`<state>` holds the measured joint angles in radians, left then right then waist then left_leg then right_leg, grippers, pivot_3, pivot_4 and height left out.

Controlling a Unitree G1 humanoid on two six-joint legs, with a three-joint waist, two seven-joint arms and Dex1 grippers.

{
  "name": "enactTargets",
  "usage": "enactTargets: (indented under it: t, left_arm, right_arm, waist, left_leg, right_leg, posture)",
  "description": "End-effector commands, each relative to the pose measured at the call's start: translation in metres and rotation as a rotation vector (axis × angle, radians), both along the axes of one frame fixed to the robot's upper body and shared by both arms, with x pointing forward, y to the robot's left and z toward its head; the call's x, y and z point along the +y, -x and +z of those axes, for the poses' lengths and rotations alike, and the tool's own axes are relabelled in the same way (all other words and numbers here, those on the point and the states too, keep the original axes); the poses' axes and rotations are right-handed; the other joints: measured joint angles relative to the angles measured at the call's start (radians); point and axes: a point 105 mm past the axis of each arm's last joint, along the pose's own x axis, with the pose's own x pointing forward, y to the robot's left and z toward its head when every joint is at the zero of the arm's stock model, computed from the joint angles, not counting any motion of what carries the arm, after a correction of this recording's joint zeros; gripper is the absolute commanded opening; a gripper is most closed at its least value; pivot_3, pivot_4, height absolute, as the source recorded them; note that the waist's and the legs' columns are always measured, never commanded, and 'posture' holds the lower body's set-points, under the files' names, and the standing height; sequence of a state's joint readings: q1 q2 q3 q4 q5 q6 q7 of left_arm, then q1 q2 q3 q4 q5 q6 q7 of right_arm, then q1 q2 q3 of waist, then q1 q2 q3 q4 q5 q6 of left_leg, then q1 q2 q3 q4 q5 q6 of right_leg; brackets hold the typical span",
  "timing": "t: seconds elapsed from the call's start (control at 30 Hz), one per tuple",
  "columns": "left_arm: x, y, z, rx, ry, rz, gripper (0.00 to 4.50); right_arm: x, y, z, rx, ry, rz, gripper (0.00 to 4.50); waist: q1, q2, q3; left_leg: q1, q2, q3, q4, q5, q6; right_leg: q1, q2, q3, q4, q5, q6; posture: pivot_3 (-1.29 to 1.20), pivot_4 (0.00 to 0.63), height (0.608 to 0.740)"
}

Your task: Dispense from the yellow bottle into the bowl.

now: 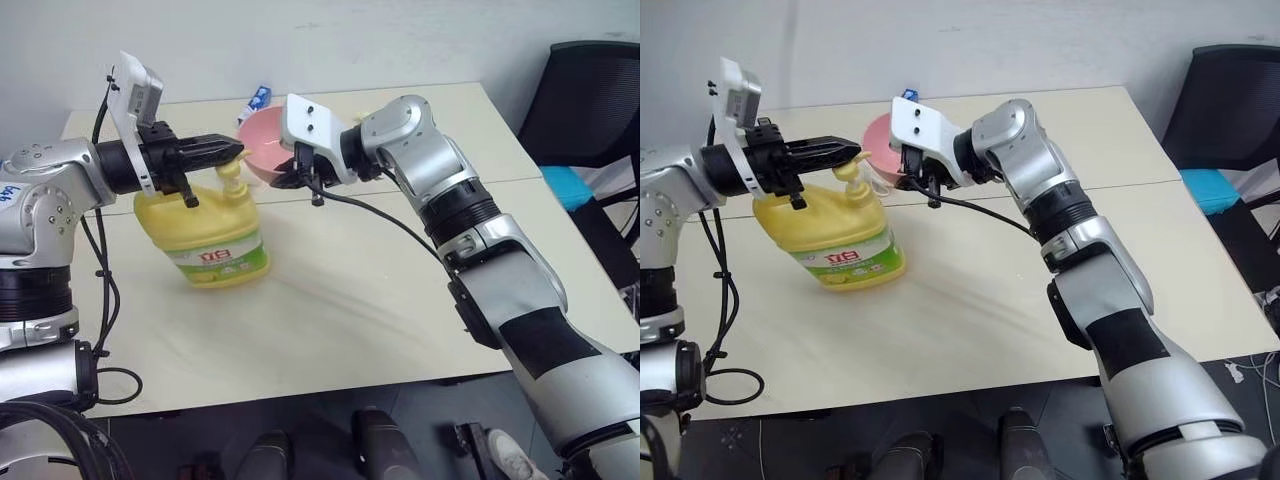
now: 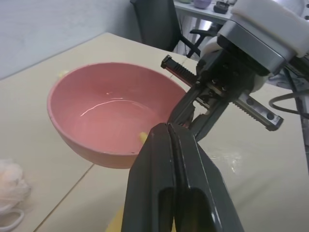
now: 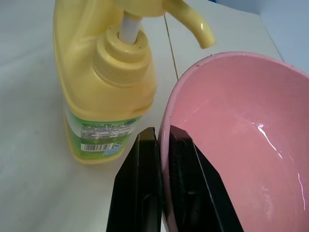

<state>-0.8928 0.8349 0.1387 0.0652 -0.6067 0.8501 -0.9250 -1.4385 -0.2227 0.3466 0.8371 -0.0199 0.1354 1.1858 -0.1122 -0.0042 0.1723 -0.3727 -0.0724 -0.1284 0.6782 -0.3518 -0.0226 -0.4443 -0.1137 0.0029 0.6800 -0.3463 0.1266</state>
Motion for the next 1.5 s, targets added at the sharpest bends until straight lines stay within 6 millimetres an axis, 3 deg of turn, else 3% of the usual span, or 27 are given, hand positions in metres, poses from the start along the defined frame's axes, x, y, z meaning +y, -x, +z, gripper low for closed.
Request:
enactTargets:
  t: [0.03,0.37,0.83,1.3,1.5]
  left_arm:
    - [0.001,0.007,0.011,-0.028,-0.022,-0.012,0.02]
    - [0.01,-0.004,-0.024,0.11,-0.124,0.097,0.02]
    - [0.003,-0.003,-0.071,0.269,-0.201,0.075,0.02]
    - [0.008,-0.006,-0.099,0.389,-0.219,0.103,0.02]
    - [0.01,-0.007,-0.11,0.443,-0.212,0.115,0.02]
  right_arm:
    - [0.005,0.006,0.012,-0.025,-0.032,0.031,0.0]
    - [0.01,0.009,0.011,-0.028,-0.037,0.051,0.0]
    - [0.018,0.013,0.012,-0.016,-0.052,0.076,0.0]
    - [0.019,0.013,0.015,-0.018,-0.063,0.073,0.0]
    - [0.019,0.014,0.013,-0.008,-0.058,0.079,0.0]
  waist:
    - [-0.001,0.0,0.0]
    - [-0.002,0.0,-0.001]
    - [0.002,0.0,-0.005]
    - [0.002,0.005,-0.029]
    - [0.011,0.005,-0.029]
  left_leg:
    - [0.0,0.0,0.0,0.0,0.0,0.0]
    - [0.001,-0.001,0.0,0.001,0.0,0.0]
    - [0.003,-0.002,-0.001,0.004,0.0,0.0]
    - [0.006,-0.002,-0.001,0.003,0.0,0.0]
    - [0.021,-0.001,-0.006,-0.008,-0.001,0.0]
  right_leg:
    - [0.0,0.0,0.0,0.0,0.0,0.0]
    - [0.0,0.0,0.0,0.002,0.0,0.0]
    - [0.001,0.0,0.001,0.007,0.0,0.0]
    - [0.003,-0.001,0.003,0.008,0.0,0.0]
    - [0.019,0.0,0.004,-0.002,0.0,0.0]
  posture:
    - [0.0,0.15,0.74]
    - [0.0,0.15,0.74]
    - [0.0,0.15,0.74]
    - [0.0,0.15,0.74]
    - [0.0,0.15,0.74]
